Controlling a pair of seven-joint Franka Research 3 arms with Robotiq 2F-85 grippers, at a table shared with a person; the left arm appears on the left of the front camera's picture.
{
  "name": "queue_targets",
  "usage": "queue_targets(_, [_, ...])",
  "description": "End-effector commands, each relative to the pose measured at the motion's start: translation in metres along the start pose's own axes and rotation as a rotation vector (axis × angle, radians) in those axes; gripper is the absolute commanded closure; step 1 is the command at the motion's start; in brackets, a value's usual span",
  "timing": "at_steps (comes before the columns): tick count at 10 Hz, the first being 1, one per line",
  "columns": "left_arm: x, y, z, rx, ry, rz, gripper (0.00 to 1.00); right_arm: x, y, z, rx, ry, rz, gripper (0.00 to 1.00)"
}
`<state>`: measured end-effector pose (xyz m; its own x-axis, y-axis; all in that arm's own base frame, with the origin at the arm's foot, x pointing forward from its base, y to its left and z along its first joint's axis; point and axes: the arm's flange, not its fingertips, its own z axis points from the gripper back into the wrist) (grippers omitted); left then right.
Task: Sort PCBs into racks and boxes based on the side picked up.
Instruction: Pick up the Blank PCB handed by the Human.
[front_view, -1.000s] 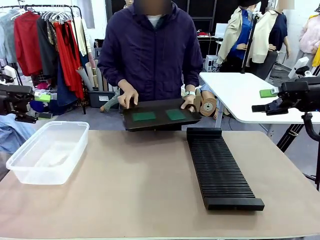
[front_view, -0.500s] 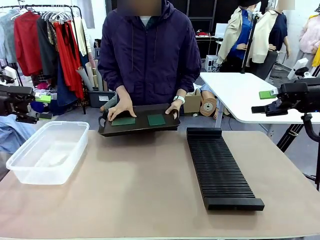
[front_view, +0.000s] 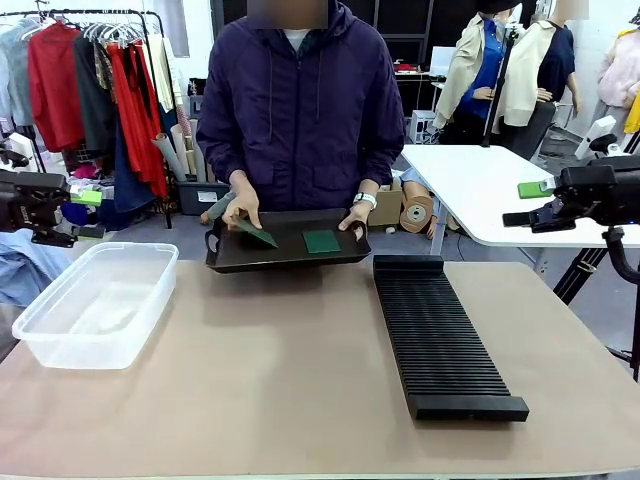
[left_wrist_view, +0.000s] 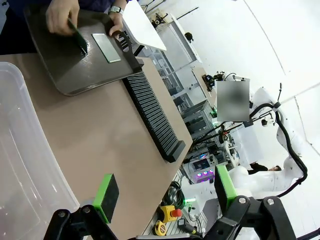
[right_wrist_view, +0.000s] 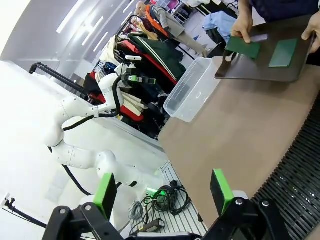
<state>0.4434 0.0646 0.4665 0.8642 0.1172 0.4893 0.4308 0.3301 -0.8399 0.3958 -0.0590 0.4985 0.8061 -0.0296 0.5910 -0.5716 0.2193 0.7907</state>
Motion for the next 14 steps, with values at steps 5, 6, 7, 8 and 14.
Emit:
queue_targets(5, [0.0, -0.0017, 0.0017, 0.001, -0.001, 0.007, 0.0, 0.0017, 0.0033, 0.0008, 0.004, -0.007, -0.001, 0.0])
queue_targets(6, [0.0, -0.0017, 0.0017, 0.001, -0.001, 0.007, 0.0, 0.0017, 0.0033, 0.0008, 0.004, -0.007, -0.001, 0.0])
queue_targets(7, [0.0, -0.0017, 0.0017, 0.001, -0.001, 0.007, 0.0, 0.0017, 0.0033, 0.0008, 0.004, -0.007, -0.001, 0.0])
queue_targets(8, [0.0, -0.0017, 0.0017, 0.001, -0.001, 0.007, 0.0, 0.0017, 0.0033, 0.0008, 0.004, -0.007, -0.001, 0.0])
queue_targets(14, [0.0, -0.0017, 0.0017, 0.001, -0.001, 0.007, 0.0, 0.0017, 0.0033, 0.0008, 0.004, -0.007, -0.001, 0.0])
